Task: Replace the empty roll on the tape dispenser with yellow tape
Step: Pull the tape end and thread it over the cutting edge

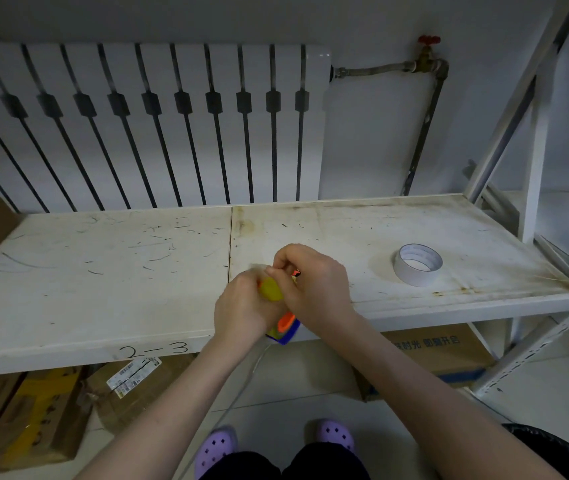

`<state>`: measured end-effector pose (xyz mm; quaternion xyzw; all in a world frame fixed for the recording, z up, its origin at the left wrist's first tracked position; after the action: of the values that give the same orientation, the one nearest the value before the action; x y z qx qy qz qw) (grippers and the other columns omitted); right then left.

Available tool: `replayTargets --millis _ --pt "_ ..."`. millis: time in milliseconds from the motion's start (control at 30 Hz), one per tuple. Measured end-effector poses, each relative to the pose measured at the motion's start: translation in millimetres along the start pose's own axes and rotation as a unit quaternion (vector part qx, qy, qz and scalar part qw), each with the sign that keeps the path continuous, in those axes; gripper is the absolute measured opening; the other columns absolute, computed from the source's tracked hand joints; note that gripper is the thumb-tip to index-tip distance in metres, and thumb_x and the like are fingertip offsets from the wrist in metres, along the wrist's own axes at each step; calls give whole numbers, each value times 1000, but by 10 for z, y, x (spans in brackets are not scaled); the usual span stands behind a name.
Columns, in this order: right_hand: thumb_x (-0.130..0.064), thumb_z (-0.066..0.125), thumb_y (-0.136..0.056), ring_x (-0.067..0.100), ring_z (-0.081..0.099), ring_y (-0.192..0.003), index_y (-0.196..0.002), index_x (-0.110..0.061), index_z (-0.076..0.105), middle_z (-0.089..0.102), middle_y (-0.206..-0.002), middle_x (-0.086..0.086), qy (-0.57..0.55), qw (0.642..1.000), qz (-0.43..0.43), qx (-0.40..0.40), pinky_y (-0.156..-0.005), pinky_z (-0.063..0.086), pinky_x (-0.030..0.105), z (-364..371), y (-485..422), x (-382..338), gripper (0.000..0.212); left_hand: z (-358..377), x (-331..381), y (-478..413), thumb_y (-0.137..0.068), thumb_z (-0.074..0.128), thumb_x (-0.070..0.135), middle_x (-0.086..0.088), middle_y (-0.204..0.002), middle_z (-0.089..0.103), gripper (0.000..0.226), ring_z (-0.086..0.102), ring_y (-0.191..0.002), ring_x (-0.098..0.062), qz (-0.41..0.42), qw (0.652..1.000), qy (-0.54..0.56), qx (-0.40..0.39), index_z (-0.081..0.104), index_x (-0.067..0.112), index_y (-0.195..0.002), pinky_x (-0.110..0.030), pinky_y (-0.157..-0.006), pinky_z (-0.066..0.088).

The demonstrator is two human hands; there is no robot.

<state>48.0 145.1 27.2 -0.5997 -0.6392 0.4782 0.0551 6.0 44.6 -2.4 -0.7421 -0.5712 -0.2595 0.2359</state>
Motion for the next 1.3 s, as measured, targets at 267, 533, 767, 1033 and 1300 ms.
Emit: replayTargets --millis 267,533,767,1033,1300 --pt "-18 68 -81 7 60 -70 -75 -15 64 63 -73 -10 -91 991 36 92 -57 54 37 -140 -99 0 8 -83 -17 -68 -64 72 53 5 -107 67 52 62 -102 -21 -5 1000 -4 -13 62 29 -109 -35 -77 51" --pt "-18 67 -82 4 58 -71 -76 -16 62 56 -70 -19 -92 992 57 68 -58 53 39 -138 -195 98 9 -90 -39 57 -64 76 46 0 -110 69 56 61 -101 -20 30 1000 7 -8 63 20 -112 -33 -78 50" --pt "-18 67 -81 5 56 -70 -76 -15 63 54 -70 -21 -94 994 24 54 -58 52 35 -151 -279 3 8 -93 7 40 -61 76 53 2 -94 62 52 52 -83 -14 20 1000 -5 -22 63 22 -101 -34 -75 50" --pt "-22 64 -81 9 60 -69 -76 -11 65 65 -72 -5 -92 995 -42 17 -56 53 31 -150 -135 -160 12 -48 -12 -112 -71 61 33 7 -70 59 9 62 -71 -20 40 999 -23 -6 57 28 -76 -31 -57 51" --pt "-9 69 -80 9 62 -72 -75 -9 65 63 -72 -10 -183 979 21 93 -62 53 25 -285 -25 -145 6 -85 -48 -155 -66 72 47 -2 -110 68 44 63 -102 -24 68 997 -14 -41 64 30 -106 -35 -77 51"
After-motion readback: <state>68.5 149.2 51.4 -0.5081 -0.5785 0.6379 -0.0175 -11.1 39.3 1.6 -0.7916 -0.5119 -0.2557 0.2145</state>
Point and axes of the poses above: each hand's wrist, its own y-axis away from the middle knuckle, its own z-axis out of the palm, x = y × z, the point moved 3 cm from there along -y, towards the middle knuckle
